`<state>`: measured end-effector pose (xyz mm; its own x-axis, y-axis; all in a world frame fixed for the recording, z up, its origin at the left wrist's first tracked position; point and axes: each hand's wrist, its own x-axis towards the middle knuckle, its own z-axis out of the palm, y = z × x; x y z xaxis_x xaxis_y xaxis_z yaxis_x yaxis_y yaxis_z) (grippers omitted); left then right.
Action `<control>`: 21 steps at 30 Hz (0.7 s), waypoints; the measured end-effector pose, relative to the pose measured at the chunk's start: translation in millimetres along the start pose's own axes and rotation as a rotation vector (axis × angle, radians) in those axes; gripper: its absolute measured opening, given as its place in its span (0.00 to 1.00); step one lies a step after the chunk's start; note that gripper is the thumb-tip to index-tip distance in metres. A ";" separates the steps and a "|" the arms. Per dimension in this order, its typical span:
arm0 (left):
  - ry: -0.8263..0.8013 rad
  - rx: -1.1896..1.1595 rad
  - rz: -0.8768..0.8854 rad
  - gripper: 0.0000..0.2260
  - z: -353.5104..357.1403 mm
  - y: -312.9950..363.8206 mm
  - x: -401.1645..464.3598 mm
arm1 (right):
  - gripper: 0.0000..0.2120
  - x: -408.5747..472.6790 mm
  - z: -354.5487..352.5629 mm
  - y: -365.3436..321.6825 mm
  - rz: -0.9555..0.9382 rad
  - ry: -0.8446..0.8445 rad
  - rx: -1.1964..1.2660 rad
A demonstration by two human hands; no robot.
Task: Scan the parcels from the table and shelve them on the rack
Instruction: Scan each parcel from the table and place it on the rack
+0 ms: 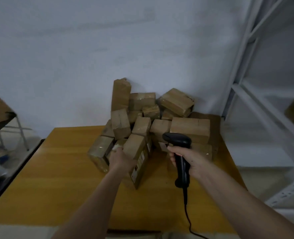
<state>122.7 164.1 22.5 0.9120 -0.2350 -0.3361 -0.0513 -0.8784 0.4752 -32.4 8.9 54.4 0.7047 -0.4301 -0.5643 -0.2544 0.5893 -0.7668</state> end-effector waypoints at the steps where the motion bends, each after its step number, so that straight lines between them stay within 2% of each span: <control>1: -0.015 0.017 0.003 0.36 0.6 -2.1 8.5 | 0.05 2.0 4.4 2.4 -0.005 0.021 0.008; 5: -0.079 0.020 0.010 0.38 10.0 -9.5 33.4 | 0.05 5.9 15.0 14.4 -0.033 0.077 0.033; 9: -0.053 0.095 0.046 0.41 21.5 -16.6 39.4 | 0.07 2.4 14.7 24.1 -0.055 0.143 0.049; 14: -0.011 0.125 0.036 0.37 31.1 -23.6 30.1 | 0.08 -7.9 5.3 32.2 -0.070 0.182 0.052; 21: -0.138 -0.179 -0.091 0.29 31.2 -26.3 4.0 | 0.08 -36.2 -14.4 35.9 -0.080 0.180 0.045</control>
<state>115.1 173.3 -16.7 0.8448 -0.2240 -0.4859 0.1126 -0.8134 0.5708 -76.6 35.8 42.8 0.5909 -0.5899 -0.5504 -0.1691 0.5765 -0.7994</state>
